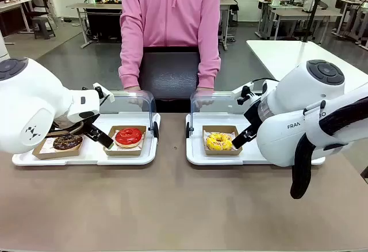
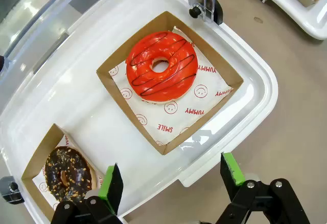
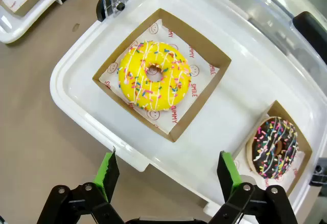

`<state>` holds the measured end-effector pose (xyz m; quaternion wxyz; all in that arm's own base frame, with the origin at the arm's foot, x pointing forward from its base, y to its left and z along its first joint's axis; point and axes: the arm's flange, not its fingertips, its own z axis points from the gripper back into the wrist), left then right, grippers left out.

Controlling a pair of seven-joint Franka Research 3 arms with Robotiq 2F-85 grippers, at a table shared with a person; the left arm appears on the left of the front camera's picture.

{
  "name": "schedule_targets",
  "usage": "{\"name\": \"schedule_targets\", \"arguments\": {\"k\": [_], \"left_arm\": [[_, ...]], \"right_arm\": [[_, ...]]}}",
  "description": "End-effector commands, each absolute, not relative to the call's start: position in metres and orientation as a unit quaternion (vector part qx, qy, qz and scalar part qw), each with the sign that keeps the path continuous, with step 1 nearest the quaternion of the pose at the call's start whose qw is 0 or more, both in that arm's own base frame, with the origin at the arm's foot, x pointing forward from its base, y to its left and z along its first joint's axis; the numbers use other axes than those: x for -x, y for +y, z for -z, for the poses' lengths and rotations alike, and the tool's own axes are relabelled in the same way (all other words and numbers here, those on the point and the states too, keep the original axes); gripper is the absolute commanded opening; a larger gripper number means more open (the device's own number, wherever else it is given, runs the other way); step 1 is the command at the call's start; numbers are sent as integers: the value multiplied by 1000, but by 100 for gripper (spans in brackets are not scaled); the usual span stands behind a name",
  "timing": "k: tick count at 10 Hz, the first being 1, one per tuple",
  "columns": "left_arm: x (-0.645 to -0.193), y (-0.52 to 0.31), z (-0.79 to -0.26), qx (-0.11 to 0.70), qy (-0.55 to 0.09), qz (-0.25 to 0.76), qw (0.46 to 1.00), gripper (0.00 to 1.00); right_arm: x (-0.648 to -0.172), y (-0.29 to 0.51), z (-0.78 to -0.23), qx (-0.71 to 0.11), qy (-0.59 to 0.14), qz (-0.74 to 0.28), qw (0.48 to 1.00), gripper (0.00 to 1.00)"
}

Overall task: Provide the desired donut to the person.
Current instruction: Pick up and lift the Paper togo box containing the Donut pointed at by the person.

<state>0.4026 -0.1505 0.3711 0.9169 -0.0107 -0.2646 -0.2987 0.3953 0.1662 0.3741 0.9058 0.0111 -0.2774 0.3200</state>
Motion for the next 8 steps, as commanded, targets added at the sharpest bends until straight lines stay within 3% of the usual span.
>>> {"name": "schedule_targets", "arguments": {"k": [1, 8], "left_arm": [[-403, -149, -372, 11, -266, 297, 917, 100], [-403, -149, -372, 11, -266, 297, 917, 100]], "right_arm": [[-395, 166, -374, -11, -277, -320, 906, 100], [-395, 166, -374, -11, -277, -320, 906, 100]]}}
